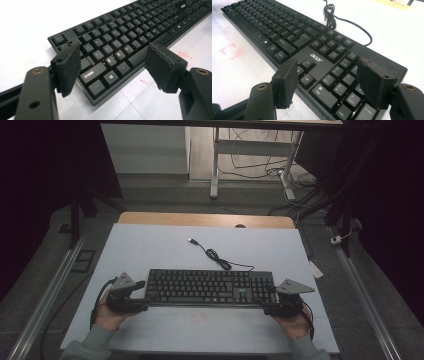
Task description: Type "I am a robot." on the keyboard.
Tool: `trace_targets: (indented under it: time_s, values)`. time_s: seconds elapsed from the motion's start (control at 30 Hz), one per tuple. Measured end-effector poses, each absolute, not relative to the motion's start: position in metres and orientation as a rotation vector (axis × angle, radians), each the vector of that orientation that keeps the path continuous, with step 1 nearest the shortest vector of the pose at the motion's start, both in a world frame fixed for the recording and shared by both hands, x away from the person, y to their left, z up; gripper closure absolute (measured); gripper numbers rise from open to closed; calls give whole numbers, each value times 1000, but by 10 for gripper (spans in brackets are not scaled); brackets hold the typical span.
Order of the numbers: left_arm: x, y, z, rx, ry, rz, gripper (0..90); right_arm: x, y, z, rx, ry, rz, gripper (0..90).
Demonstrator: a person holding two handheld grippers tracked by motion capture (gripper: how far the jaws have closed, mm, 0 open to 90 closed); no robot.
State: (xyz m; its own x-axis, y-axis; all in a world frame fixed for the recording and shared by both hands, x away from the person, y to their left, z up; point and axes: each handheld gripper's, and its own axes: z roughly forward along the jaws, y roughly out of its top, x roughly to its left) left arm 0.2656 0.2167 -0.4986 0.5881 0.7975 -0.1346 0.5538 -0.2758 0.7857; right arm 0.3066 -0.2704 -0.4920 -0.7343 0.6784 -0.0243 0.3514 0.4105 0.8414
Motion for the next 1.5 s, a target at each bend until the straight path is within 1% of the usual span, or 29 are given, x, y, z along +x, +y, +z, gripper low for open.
trace_targets:
  time_s: [0.27,0.6,0.63,0.77,0.9,1.1,1.27,1.37,1.4,1.43,1.5]
  values:
    - [268,215,-498,1972,1086,364,337,308,-261,-489,869,2318,1279,364]
    - [268,213,-498,1981,1075,365,397,310,-250,-487,837,2342,1304,427]
    - [269,213,-498,1982,1075,367,411,311,-247,-486,827,2354,1304,466]
    - [269,213,-498,1986,1071,368,448,312,-239,-486,803,2376,1302,580]
    - [268,213,-498,1984,1066,374,504,312,-232,-485,789,2390,1303,693]
    - [268,214,-498,1982,1065,388,588,315,-223,-482,766,2401,1310,824]
    - [269,214,-498,1980,1063,396,675,317,-213,-481,753,2404,1317,888]
    - [269,215,-498,1977,1063,397,743,320,-206,-481,750,2406,1326,895]
    - [269,215,-498,1977,1063,399,743,320,-206,-481,750,2406,1326,895]
    - [269,215,-498,1977,1063,399,793,321,-201,-481,745,2407,1330,895]
    - [269,215,-498,1978,1064,399,839,322,-196,-480,736,2407,1328,895]
